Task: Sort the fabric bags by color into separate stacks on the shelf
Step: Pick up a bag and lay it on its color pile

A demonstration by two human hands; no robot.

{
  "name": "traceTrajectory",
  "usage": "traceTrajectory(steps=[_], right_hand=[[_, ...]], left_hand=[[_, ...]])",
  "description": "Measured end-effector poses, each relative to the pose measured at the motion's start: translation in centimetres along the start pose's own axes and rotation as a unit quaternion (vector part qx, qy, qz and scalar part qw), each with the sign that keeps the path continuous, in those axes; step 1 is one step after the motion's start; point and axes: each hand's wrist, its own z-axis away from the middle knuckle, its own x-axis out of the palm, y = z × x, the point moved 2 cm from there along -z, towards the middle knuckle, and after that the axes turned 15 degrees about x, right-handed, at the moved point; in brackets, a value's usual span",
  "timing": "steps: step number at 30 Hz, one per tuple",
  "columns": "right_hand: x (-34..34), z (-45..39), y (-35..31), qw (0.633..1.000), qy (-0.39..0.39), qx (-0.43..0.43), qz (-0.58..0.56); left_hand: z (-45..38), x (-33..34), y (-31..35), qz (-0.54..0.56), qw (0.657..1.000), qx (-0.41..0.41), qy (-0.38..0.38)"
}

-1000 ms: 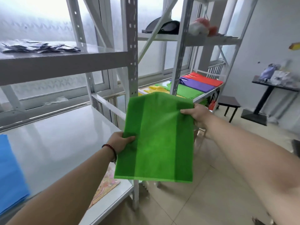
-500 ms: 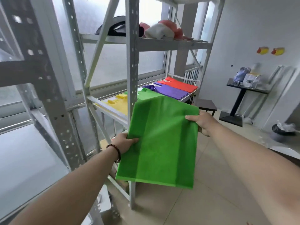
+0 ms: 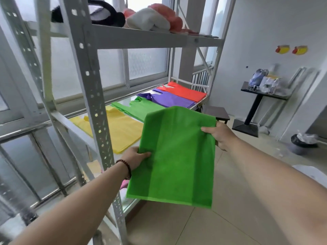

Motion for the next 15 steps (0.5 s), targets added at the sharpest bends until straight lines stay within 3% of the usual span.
traceTrajectory(steps=[7,15], right_hand=[[0.6,-11.6,-4.4,0.999,-0.005,-0.012,0.039],[4.1,-24.1,-9.8,0.996,-0.063,-0.027,0.057]], left_hand=[[-11.3,1.0,0.4,0.019,1.0,-0.007,0.023],[-22.0,-0.5,1.2,0.012,0.996,-0.027,0.082]])
